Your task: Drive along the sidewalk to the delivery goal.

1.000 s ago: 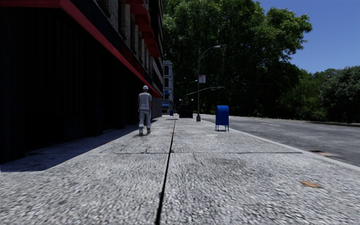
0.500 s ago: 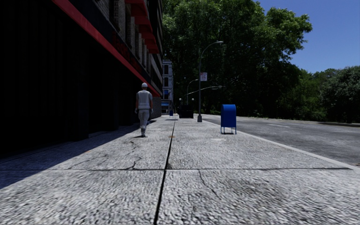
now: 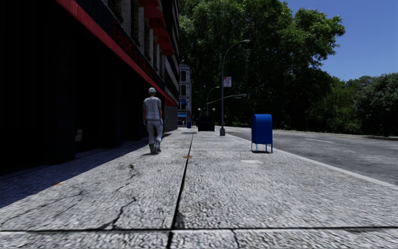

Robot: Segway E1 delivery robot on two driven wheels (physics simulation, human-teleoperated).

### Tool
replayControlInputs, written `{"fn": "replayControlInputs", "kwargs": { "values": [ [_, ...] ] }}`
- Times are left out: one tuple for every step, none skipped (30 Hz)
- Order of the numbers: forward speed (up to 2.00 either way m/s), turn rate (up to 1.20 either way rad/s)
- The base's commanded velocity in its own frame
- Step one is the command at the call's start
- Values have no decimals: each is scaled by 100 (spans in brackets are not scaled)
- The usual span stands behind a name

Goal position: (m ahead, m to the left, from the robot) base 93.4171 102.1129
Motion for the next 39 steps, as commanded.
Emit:
{"fn": "replayControlInputs", "kwargs": {
  "values": [
    [200,0],
    [200,0],
    [200,0],
    [200,0],
    [200,0],
    [200,0],
    [200,0],
    [200,0],
    [200,0],
    [200,0],
    [200,0],
    [200,0],
    [200,0],
    [200,0],
    [200,0],
    [200,0],
    [200,0],
    [200,0],
    [200,0],
    [200,0],
    [200,0],
    [200,0],
    [200,0],
    [200,0],
    [200,0],
    [200,0],
    [200,0],
    [200,0],
    [200,0],
    [200,0],
    [200,0],
    [200,0],
    [200,0],
    [200,0],
    [200,0],
    [200,0],
    [200,0],
    [200,0],
    [200,0]
  ]
}}
